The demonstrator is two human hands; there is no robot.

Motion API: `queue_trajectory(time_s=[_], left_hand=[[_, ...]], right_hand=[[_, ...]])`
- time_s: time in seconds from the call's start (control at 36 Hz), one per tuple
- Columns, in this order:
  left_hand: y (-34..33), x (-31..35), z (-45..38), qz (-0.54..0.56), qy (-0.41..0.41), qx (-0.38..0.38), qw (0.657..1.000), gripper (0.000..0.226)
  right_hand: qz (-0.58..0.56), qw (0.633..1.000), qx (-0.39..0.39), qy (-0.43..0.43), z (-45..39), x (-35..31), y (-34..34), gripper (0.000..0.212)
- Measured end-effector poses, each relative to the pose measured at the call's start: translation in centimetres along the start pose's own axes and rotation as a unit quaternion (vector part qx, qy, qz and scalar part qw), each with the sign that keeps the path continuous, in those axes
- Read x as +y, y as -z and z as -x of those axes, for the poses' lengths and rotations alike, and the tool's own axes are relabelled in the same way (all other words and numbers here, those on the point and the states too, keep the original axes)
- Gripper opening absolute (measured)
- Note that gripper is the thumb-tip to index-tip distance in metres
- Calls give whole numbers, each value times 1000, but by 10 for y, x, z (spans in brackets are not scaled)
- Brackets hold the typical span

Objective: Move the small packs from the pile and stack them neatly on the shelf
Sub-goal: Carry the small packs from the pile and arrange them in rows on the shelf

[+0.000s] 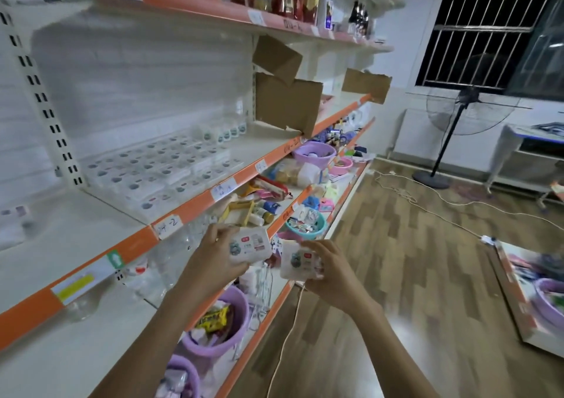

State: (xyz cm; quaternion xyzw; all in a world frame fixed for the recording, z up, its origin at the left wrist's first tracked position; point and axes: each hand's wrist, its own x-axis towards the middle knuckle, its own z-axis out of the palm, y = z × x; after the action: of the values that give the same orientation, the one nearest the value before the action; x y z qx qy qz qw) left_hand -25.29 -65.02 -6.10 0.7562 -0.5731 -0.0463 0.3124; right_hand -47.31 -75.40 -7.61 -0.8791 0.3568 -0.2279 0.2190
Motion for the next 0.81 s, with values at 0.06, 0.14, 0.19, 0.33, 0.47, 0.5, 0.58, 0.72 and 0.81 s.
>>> queue_trajectory(time_s=[0.06,0.14,0.19,0.33,0.47,0.5,0.58,0.72,0.81], left_hand=[[-14,0,-21,-9,1,-10,1000,73],[-37,0,-54,-3,0,-14,1000,73],[-51,-1,-76,6,-1,-17,1000,73],[-74,-8,-132,10,5,-16,1000,70],[-80,-26,-180,6,16,11,1000,65],[-78,-30,-187,10,22,15,1000,65],[-67,-40,-207,7,42,40,998,66],[-34,-63,-232,-39,56,105,992,70],[-12,-75,-239,-63,90,149,983,70]], right_hand=[[12,1000,-6,-16,-14,16,3,69],[15,999,-20,-35,-39,41,7,70],[19,999,-27,-42,-58,56,11,70],[11,998,-42,-44,-117,88,20,71],[4,998,-61,-30,-181,103,21,69],[-2,997,-70,-25,-194,104,20,69],[-7,997,-82,8,-234,101,13,70],[-24,991,-87,98,-307,74,4,70],[-24,981,-102,165,-349,56,-5,71]])
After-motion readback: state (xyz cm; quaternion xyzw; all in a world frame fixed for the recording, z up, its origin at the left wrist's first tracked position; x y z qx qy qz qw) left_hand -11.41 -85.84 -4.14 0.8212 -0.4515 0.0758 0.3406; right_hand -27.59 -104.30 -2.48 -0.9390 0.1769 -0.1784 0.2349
